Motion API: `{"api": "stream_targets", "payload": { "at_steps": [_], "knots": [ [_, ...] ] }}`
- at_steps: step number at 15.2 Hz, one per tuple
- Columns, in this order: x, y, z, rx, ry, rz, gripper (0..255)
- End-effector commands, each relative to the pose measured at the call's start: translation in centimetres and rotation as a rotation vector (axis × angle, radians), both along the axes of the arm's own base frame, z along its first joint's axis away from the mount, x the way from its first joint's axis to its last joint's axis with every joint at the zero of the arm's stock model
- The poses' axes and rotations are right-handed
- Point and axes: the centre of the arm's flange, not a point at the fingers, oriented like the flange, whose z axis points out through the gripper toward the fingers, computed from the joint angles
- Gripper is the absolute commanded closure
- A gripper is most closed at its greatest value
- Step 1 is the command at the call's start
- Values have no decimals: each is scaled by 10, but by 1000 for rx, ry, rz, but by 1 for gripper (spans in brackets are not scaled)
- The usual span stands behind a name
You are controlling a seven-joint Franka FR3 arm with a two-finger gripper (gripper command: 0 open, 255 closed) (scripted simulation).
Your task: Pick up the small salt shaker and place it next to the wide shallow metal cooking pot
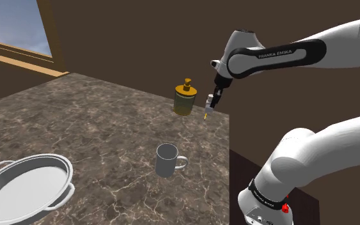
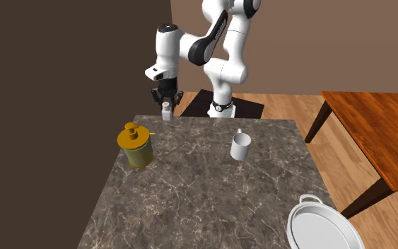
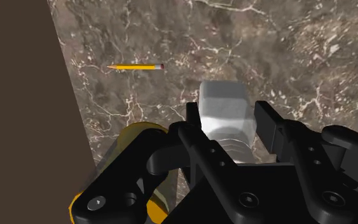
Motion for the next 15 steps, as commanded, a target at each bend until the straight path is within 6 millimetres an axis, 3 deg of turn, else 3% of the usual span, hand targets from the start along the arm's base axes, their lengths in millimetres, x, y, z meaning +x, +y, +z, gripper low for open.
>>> {"api": "stream_targets", "payload": {
  "at_steps": [1, 10, 15],
  "knots": [
    [-1, -1, 10, 0, 1, 0, 255],
    [-1, -1, 54, 0, 1, 0, 255],
    [29, 58, 54, 0, 1, 0, 255]
  ]
}}
